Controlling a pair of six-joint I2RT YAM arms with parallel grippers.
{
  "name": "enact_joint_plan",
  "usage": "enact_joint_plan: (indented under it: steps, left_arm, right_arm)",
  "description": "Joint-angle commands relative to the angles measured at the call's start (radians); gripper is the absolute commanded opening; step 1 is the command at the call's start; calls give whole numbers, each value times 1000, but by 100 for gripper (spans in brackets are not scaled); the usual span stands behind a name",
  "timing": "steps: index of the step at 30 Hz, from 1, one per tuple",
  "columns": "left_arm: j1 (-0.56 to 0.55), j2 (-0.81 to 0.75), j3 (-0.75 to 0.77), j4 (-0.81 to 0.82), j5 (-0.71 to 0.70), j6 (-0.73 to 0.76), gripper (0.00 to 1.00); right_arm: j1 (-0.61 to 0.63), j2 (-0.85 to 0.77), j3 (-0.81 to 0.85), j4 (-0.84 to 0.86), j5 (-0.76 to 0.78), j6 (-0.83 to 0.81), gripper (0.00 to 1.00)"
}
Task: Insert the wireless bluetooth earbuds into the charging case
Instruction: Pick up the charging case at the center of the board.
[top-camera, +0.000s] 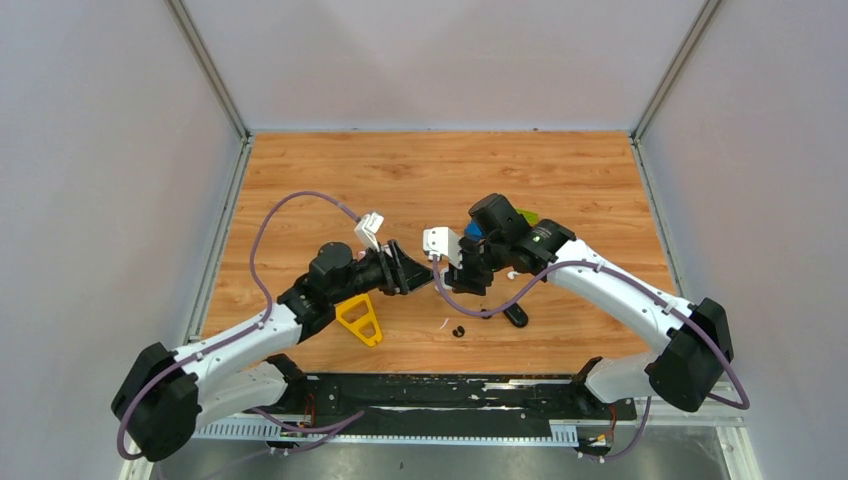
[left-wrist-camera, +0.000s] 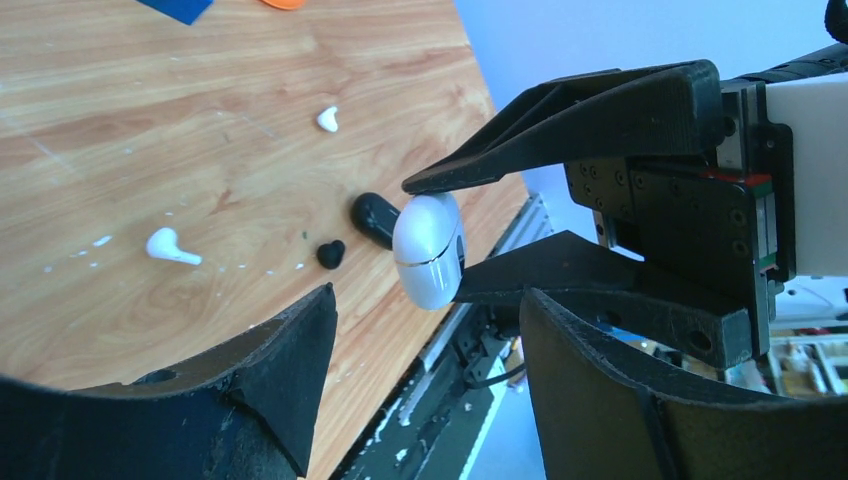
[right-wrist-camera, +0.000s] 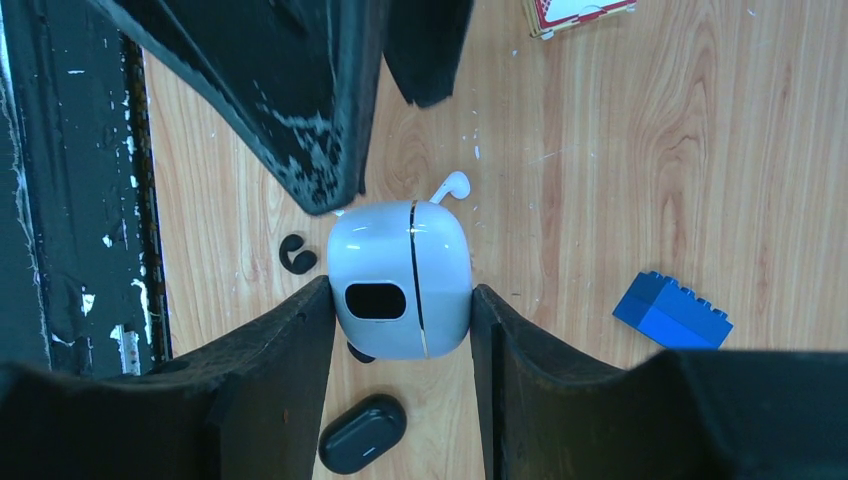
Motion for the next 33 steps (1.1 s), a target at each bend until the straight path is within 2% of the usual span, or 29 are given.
enact_joint_plan:
  steps: [1,10,33]
  left_arm:
    - [-14,61,5,174,80,-77,74]
    - [-32,155,26,242,108,-121,67]
    - [-61,269,10,375,131,-192,38]
  right_arm:
    - [-2,-13,47,-10,-45,8,36]
    - [-2,-19,64,-17,-57,13,37]
    - [-2,-28,59,-19,-83,15,38]
